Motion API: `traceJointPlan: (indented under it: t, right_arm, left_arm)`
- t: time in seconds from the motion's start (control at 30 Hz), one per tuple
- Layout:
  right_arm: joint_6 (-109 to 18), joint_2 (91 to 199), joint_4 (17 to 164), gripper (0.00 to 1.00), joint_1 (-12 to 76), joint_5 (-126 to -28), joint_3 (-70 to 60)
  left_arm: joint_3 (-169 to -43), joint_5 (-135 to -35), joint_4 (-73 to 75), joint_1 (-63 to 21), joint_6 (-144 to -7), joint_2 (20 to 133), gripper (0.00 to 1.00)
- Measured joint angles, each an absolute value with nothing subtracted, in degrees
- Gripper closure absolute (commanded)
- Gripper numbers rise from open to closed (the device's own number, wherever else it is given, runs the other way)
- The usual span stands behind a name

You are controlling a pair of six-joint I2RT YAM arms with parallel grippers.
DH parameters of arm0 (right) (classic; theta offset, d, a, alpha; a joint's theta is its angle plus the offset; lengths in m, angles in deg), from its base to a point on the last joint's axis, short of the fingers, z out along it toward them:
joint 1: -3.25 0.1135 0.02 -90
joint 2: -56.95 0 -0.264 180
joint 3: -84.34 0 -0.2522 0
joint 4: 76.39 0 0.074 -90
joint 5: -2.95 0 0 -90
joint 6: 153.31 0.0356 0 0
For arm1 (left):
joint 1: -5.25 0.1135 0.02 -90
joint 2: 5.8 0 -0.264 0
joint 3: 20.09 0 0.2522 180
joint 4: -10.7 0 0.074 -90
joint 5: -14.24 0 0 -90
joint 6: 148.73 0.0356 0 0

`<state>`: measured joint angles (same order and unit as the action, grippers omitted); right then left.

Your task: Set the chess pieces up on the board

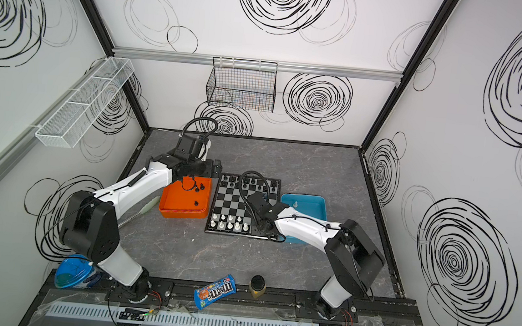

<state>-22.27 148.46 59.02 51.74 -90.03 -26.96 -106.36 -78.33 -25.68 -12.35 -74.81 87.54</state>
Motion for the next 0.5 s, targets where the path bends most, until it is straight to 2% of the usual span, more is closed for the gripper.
traceJointPlan:
  t: [0.5]
  right_arm:
    - [-22.38, 148.89, 58.38, 0.94, 52.04, -90.03, -26.42]
  left_arm:
    - [-106.36, -78.33, -25.65, -12.35, -74.81, 87.54, 0.04]
